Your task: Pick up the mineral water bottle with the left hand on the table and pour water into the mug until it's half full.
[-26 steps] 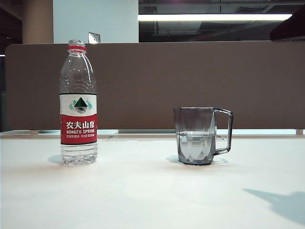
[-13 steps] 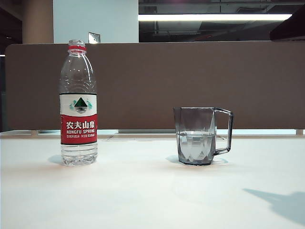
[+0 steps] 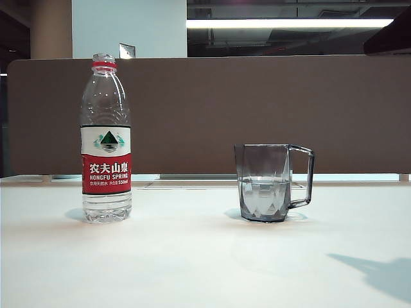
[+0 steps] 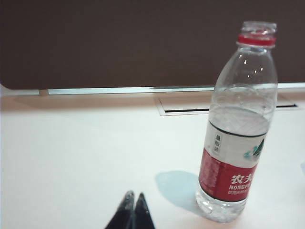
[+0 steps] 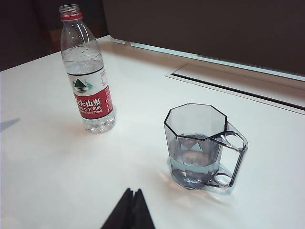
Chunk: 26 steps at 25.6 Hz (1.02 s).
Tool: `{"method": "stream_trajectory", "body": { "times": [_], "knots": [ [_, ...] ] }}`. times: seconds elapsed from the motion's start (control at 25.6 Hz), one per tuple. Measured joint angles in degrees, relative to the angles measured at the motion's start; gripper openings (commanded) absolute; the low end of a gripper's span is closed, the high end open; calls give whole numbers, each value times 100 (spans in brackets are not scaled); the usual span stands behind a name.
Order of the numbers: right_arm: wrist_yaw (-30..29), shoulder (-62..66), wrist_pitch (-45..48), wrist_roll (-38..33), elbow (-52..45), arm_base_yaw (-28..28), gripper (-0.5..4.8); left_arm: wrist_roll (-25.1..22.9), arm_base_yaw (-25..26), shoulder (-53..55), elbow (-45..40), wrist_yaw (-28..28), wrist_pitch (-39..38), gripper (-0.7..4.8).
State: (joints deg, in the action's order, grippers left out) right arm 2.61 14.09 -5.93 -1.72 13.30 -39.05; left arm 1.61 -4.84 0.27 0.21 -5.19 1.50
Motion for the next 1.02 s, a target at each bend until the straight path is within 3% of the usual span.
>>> {"method": "stream_trajectory", "body": {
  "times": [1.02],
  "knots": [
    [2,-2,0,0,0,0,-1,107,149,0,0,2,17,-5]
  ]
}}
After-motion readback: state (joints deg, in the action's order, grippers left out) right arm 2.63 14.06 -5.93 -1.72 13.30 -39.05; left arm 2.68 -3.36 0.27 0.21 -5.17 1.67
